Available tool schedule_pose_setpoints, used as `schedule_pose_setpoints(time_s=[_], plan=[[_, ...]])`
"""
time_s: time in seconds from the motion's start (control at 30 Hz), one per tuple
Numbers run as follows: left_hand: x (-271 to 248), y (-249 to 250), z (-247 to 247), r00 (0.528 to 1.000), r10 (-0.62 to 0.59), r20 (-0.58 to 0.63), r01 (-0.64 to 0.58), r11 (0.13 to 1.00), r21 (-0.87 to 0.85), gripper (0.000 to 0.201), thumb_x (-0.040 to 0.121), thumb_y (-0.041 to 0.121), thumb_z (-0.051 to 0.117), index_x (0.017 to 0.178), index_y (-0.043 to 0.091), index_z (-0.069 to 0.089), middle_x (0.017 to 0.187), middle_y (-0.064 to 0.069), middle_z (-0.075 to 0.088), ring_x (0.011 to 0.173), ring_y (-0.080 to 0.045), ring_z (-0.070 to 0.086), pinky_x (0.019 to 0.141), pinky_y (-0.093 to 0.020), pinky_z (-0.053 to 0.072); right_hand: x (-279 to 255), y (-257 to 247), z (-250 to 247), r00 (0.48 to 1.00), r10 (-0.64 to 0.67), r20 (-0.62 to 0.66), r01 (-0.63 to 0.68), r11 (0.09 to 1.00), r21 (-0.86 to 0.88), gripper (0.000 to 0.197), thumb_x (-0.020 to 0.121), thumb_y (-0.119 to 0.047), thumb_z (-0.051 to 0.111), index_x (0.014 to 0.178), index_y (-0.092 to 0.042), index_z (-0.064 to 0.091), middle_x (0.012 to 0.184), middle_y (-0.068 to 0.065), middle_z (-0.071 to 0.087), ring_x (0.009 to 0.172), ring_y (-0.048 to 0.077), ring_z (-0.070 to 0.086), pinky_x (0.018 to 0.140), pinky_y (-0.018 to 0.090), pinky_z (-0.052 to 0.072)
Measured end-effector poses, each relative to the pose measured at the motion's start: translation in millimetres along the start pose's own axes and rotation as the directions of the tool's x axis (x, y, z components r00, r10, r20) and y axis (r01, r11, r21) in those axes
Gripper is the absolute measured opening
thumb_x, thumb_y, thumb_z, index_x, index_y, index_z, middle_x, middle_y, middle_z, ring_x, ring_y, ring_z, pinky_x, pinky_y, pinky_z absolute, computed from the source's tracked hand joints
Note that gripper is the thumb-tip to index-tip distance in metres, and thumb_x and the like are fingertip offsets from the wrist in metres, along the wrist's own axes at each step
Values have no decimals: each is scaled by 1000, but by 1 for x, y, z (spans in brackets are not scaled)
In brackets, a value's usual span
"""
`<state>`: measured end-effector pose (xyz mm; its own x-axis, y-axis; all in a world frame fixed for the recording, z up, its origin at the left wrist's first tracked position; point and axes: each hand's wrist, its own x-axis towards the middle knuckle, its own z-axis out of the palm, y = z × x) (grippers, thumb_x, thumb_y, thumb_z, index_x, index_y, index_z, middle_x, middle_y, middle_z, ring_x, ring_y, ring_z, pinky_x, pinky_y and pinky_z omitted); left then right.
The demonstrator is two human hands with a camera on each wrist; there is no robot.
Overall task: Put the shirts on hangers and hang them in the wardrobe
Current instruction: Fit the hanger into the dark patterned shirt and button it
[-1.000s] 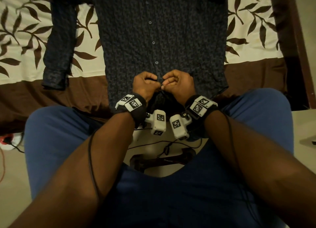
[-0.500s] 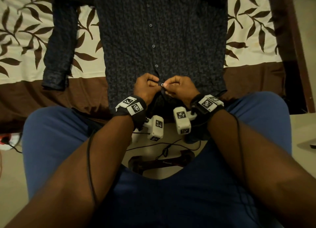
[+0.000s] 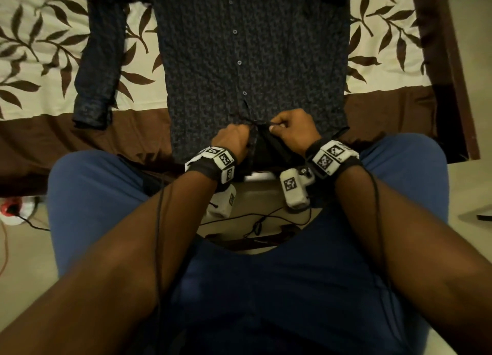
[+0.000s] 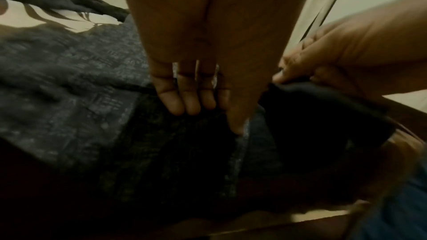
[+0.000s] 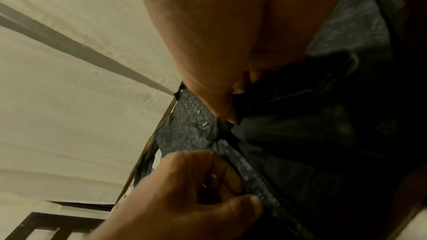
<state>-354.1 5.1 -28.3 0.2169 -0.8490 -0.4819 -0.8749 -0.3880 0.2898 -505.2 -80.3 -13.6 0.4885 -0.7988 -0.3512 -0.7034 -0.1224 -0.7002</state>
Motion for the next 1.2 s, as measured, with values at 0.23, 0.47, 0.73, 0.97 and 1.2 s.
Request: schedule_pose_setpoints(time_s=[0.23, 0.47, 0.73, 0.97, 1.2], plan=[[-11, -24, -25, 1000, -16, -19, 7, 918, -397, 13, 87, 4, 69, 88, 16, 71, 91, -5, 72, 94, -19, 67, 84, -28, 50, -6, 3, -8, 1000, -4, -20, 6, 998, 59, 11, 90, -23, 72, 86, -13, 72, 73, -2, 64, 73, 10, 58, 70, 22, 41], [-21, -20, -26, 996, 32, 81, 11, 879, -477, 13, 89, 0, 66, 90, 12, 69, 74, 2, 64, 68, -10, 59, 70, -24, 47, -14, -8, -6, 985, -77, 156, 66, 995, 73, 29, 81, -12, 79, 109, -12, 72, 104, -2, 70, 99, 13, 64, 88, 28, 50], [-7, -39, -33, 941, 160, 298, -37, 924, -381, 9, 91, 21, 70, 97, 16, 74, 73, 7, 67, 63, -6, 61, 62, -17, 49, -14, -10, 14, 827, -35, 562, 187, 958, -216, 16, 88, -9, 66, 103, -11, 73, 84, 4, 72, 69, 10, 69, 68, 28, 58], [63, -145, -114, 981, -132, -142, 47, 875, -483, 4, 88, 26, 74, 89, 23, 71, 82, 4, 72, 79, -13, 69, 79, -33, 56, 69, -24, -33, 841, -50, 539, 43, 999, 26, 10, 93, -13, 67, 96, -6, 73, 82, 15, 74, 54, 15, 66, 54, 25, 53], [179, -226, -195, 691, -290, -662, 125, 950, -286, 45, 86, 24, 73, 123, 3, 60, 109, -22, 67, 99, -40, 62, 90, -48, 47, 270, -66, -78, 962, -213, 170, 232, 967, -101, 11, 90, -11, 70, 98, -16, 77, 88, 1, 77, 83, 12, 71, 84, 31, 56]])
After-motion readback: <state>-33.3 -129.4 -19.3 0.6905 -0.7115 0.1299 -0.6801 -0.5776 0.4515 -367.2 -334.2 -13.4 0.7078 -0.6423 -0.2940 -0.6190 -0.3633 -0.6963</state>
